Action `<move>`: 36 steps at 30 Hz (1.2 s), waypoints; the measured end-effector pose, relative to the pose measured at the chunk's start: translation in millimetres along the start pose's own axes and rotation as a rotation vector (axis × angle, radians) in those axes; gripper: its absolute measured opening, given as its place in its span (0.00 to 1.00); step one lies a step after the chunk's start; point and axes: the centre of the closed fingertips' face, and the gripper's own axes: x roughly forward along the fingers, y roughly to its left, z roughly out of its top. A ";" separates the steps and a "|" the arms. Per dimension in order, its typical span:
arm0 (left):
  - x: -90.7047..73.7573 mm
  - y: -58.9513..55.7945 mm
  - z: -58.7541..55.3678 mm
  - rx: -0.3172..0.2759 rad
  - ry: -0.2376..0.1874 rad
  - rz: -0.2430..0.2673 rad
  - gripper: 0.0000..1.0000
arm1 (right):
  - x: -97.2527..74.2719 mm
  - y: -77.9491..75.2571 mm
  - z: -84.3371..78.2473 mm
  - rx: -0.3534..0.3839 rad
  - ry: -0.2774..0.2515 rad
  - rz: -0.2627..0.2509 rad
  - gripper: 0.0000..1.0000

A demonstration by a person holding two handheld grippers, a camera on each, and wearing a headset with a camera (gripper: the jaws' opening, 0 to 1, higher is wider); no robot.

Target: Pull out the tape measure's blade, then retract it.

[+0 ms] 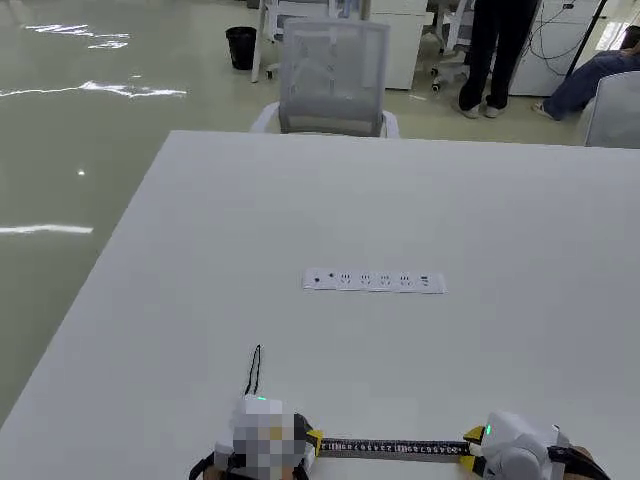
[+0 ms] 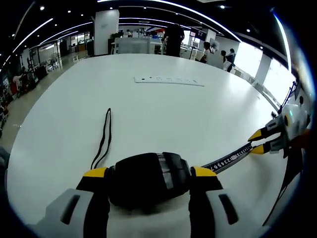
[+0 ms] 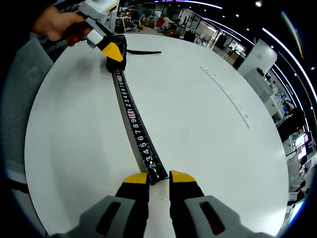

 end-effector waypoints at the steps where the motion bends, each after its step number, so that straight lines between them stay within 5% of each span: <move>1: -0.2 0.3 -0.3 0.004 0.002 0.001 0.61 | 0.1 -0.1 -0.3 -0.004 0.002 0.001 0.13; 20: 0.4 -0.1 -2.5 0.073 0.031 0.025 0.61 | 0.6 1.1 4.4 -0.032 0.019 0.011 0.13; 36: 1.8 0.4 -1.9 0.072 0.028 0.019 0.61 | 1.3 1.9 3.6 -0.045 0.025 0.016 0.13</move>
